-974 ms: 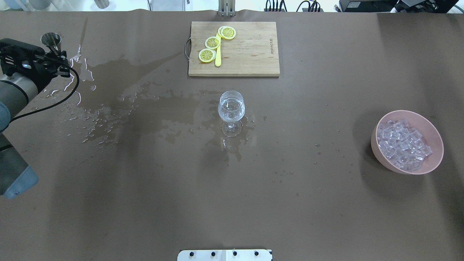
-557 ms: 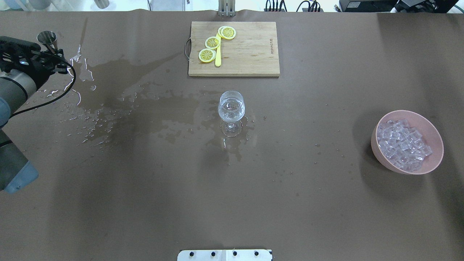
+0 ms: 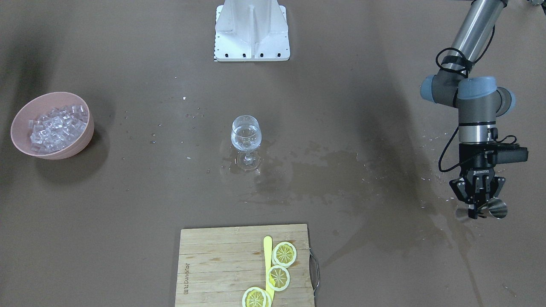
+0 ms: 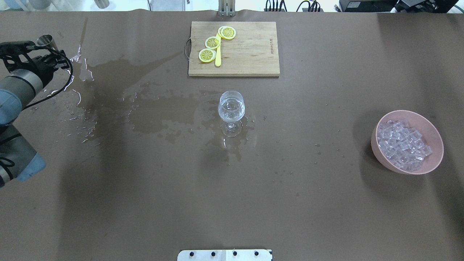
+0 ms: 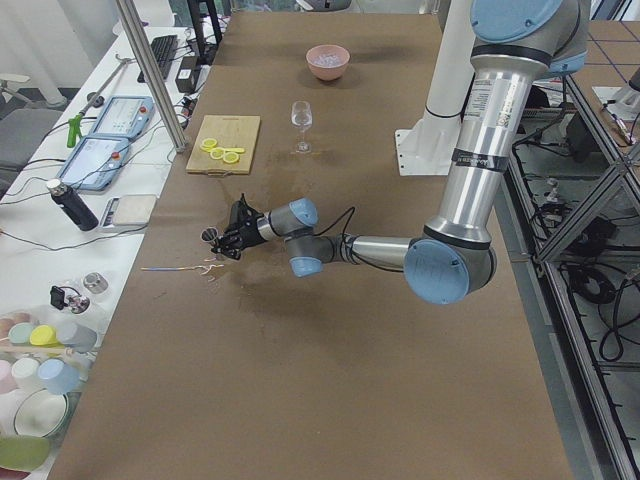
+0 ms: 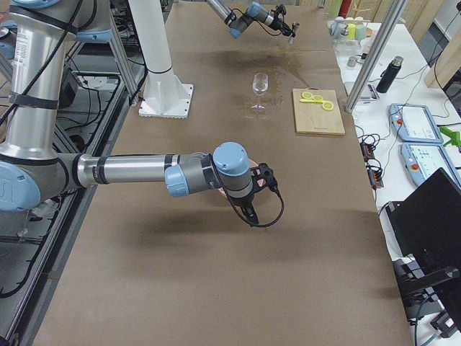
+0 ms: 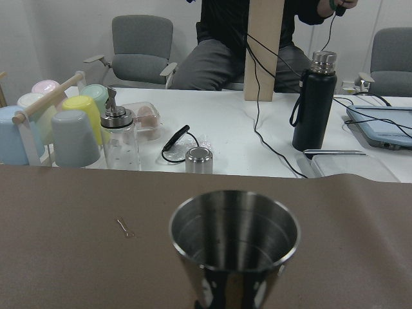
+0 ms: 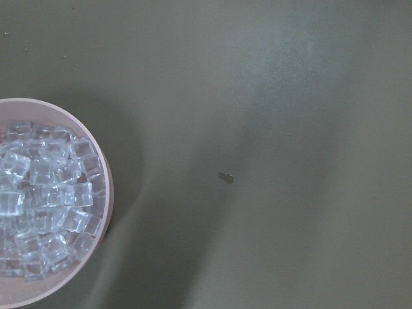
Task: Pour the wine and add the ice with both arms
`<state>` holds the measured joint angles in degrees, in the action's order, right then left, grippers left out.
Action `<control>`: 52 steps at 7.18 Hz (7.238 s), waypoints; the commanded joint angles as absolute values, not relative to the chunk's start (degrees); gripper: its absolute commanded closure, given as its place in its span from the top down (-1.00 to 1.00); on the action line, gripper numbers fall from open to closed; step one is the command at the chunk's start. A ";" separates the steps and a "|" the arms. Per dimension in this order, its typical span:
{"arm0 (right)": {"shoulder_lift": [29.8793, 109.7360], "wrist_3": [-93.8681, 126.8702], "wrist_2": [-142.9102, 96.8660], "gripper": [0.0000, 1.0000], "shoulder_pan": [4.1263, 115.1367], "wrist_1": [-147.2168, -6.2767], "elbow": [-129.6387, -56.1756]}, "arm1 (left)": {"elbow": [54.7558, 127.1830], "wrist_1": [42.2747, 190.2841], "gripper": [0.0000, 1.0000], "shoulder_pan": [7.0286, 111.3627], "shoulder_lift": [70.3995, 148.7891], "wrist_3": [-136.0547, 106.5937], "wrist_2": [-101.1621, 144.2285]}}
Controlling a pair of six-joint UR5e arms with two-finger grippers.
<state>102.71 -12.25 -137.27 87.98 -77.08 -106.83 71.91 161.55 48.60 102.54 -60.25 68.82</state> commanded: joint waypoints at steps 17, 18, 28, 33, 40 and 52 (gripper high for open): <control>102.92 -12.13 -137.37 1.00 88.15 -77.08 -107.93 | 67.58 161.63 0.97 48.78 98.18 -66.36 70.04; 102.92 -12.13 -137.37 1.00 88.15 -77.08 -107.93 | 69.15 161.89 0.97 48.78 97.39 -66.27 73.36; 102.30 7.44 -140.36 1.00 80.63 -77.08 -111.08 | 95.43 130.73 0.97 75.74 90.79 -50.54 136.27; 97.59 24.79 -133.00 0.99 61.40 -77.08 -112.50 | 96.50 114.09 0.97 83.13 87.63 -18.73 135.39; 96.33 24.96 -126.56 0.74 53.00 -76.99 -111.01 | 97.03 108.11 0.97 83.41 88.59 -19.34 133.86; 71.72 30.45 -126.99 -1.00 49.77 -96.70 -113.55 | 96.86 108.19 0.97 84.29 88.33 -19.07 133.95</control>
